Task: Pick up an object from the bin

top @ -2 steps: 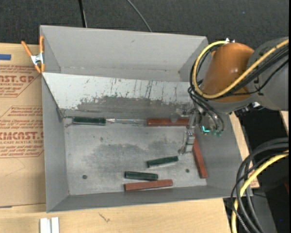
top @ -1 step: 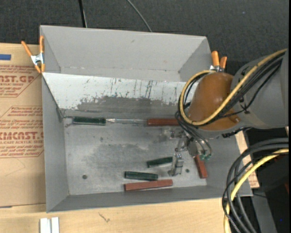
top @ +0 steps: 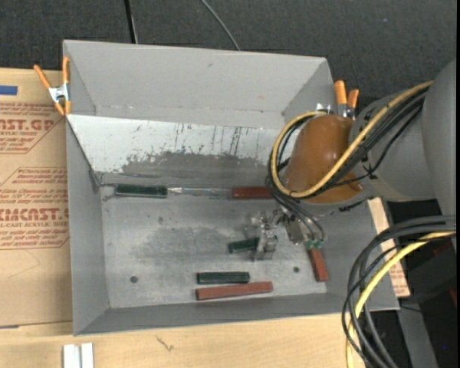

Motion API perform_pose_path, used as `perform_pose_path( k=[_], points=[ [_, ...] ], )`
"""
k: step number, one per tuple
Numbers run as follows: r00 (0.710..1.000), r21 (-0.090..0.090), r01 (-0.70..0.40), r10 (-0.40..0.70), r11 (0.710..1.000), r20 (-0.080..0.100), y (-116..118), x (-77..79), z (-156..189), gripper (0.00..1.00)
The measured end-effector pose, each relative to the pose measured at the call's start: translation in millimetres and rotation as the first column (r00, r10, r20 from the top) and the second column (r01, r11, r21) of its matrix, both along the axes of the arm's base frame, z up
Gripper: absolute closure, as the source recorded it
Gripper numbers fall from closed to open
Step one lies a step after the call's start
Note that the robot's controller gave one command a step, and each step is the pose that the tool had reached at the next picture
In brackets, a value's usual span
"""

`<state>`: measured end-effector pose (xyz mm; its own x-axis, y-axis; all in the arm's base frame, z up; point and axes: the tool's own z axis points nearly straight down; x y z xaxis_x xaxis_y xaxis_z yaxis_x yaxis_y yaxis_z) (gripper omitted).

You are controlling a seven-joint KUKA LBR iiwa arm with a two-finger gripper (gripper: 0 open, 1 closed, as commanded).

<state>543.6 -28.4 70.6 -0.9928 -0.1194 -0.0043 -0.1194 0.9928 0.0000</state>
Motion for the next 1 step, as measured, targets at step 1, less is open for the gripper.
perform_pose_path(
  k=[1],
  points=[
    [1.000,0.000,0.000,0.000,1.000,0.000,0.0,0.0,0.0,1.00]
  ],
)
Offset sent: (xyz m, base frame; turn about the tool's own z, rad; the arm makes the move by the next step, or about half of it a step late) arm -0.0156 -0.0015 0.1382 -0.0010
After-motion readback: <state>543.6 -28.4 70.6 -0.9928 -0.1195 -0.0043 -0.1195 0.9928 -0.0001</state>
